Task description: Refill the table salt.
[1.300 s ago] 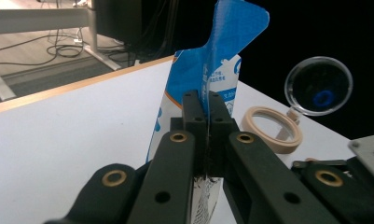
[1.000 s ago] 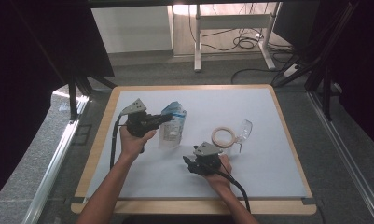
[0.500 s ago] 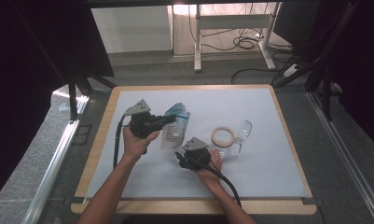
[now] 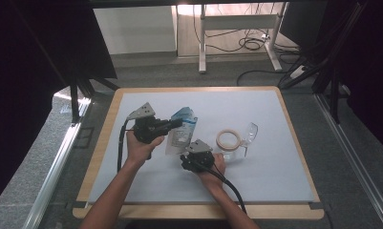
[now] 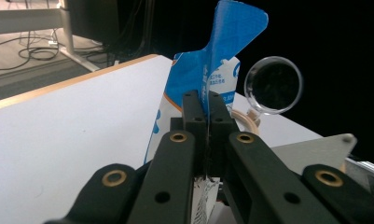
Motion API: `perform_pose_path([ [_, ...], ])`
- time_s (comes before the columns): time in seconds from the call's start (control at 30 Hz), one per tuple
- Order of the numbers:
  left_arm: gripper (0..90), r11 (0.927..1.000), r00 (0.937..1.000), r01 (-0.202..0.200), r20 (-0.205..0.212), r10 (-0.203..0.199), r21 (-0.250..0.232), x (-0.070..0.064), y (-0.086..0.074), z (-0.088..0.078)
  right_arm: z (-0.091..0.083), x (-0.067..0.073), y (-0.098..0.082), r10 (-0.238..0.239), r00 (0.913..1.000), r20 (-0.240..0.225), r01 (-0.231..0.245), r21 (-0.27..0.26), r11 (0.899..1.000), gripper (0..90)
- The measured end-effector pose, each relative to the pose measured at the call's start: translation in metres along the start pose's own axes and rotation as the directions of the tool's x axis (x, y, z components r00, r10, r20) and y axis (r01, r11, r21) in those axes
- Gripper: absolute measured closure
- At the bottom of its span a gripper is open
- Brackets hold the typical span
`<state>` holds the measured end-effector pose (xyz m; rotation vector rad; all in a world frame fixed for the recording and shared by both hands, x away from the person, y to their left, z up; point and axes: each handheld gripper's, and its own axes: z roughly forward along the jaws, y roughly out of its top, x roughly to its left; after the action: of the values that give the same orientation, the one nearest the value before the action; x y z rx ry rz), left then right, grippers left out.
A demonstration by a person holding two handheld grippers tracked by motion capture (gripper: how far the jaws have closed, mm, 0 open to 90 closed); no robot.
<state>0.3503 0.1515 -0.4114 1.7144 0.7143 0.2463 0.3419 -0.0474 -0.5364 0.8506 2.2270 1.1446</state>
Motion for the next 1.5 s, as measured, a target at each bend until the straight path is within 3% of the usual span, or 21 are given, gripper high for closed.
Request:
perform_pose_path([
  [0.23,90.0,1.0,0.9999,-0.008,0.01,0.008,0.002,-0.003,0.006,0.003,-0.003,0.001,0.001,-0.047,0.9989,-0.008,0.046,-0.035,0.998,44.0],
  [0.33,90.0,1.0,0.9997,0.007,0.024,-0.007,-0.003,-0.002,0.007,0.005,-0.004,0.0,0.0,-0.059,0.9982,-0.004,0.059,-0.044,0.997,46.8],
  [0.57,90.0,1.0,0.9994,0.0,0.036,0.0,0.005,-0.004,0.008,0.009,-0.007,-0.001,-0.002,-0.055,0.9984,-0.013,0.054,-0.044,0.998,49.3],
  [0.83,90.0,1.0,0.9991,-0.003,0.043,0.002,0.004,-0.007,0.007,0.007,-0.007,-0.002,-0.003,0.009,0.9999,0.006,-0.009,-0.056,0.998,40.0],
  [0.97,90.0,0.9999,0.9989,-0.002,0.047,0.001,0.011,-0.007,0.007,0.007,-0.007,-0.003,-0.003,0.016,0.9999,0.004,-0.015,-0.068,0.998,39.2],
  [1.17,90.0,0.9999,0.9986,0.007,0.053,-0.007,0.013,-0.006,0.008,0.01,-0.01,-0.001,0.0,-0.04,0.999,-0.018,0.038,-0.09,0.995,47.5],
  [1.5,90.0,0.9994,0.9974,0.002,0.072,-0.004,0.034,-0.007,0.015,0.024,-0.016,-0.001,-0.003,-0.025,0.9982,-0.054,0.021,-0.084,0.996,53.8],
])
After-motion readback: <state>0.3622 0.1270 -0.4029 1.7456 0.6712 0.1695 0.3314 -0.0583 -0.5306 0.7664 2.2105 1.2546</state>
